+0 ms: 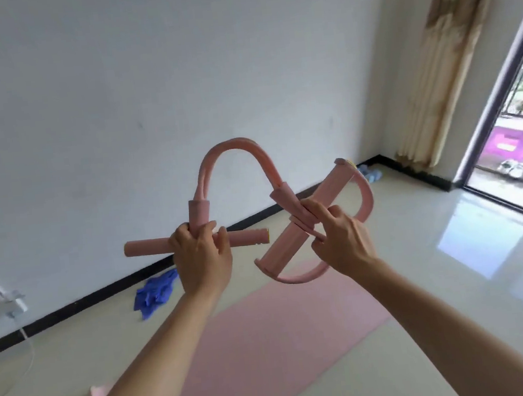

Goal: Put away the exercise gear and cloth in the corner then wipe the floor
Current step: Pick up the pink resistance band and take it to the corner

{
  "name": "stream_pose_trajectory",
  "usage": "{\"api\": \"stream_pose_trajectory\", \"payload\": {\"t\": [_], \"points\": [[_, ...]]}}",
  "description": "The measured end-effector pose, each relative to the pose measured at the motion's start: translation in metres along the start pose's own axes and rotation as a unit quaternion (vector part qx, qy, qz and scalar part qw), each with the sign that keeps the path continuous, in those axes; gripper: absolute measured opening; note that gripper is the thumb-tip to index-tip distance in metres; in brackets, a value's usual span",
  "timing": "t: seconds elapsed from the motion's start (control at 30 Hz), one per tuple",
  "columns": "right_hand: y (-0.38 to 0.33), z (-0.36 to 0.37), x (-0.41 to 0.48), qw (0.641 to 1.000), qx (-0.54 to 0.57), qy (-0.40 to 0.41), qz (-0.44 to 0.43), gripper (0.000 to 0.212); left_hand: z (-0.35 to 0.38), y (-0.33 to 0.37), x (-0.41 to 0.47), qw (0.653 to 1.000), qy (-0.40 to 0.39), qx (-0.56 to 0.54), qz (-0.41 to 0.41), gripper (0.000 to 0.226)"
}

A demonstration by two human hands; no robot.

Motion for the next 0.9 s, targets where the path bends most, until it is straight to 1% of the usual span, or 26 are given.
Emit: {"api": "stream_pose_trajectory", "payload": {"t": [0.1,0.17,0.33,0.47,0.53,0.63,0.77,0.9], "points": [[0.077,-0.039,-0.002,0.999,-0.012,0.039,0.03,0.08,0.033,0.09,-0.008,0.997,-0.007,-0.03,0.064,0.03],[0.129,-0.063,-0.005,0.997,-0.027,0.059,0.045,0.08,0.058,0.147,-0.018,0.995,-0.008,-0.05,0.09,0.03],[0.265,-0.116,-0.006,0.993,-0.065,0.076,0.063,0.08,0.145,0.286,-0.043,0.989,-0.04,-0.094,0.11,0.03],[0.364,-0.149,0.004,0.988,-0.108,0.069,0.087,0.08,0.202,0.372,-0.06,0.984,-0.065,-0.122,0.116,0.03],[0.404,-0.156,0.013,0.987,-0.114,0.065,0.097,0.08,0.225,0.401,-0.065,0.982,-0.072,-0.123,0.123,0.03],[0.449,-0.154,0.035,0.987,-0.119,0.064,0.084,0.08,0.26,0.43,-0.061,0.979,-0.084,-0.127,0.135,0.034],[0.506,-0.131,0.073,0.988,-0.117,0.056,0.085,0.08,0.33,0.449,-0.05,0.978,-0.138,-0.126,0.095,0.049],[0.567,-0.09,0.122,0.989,-0.117,0.031,0.09,0.078,0.421,0.473,-0.029,0.975,-0.171,-0.115,0.082,0.046]]}}
Point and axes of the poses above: each hand's wrist, its own x-axis towards the middle knuckle, its own z-axis out of the palm, y = z × x, the point moved 7 cm from there along x, towards the middle knuckle, and after that the axes turned 11 degrees about y, right-handed, at the moved point
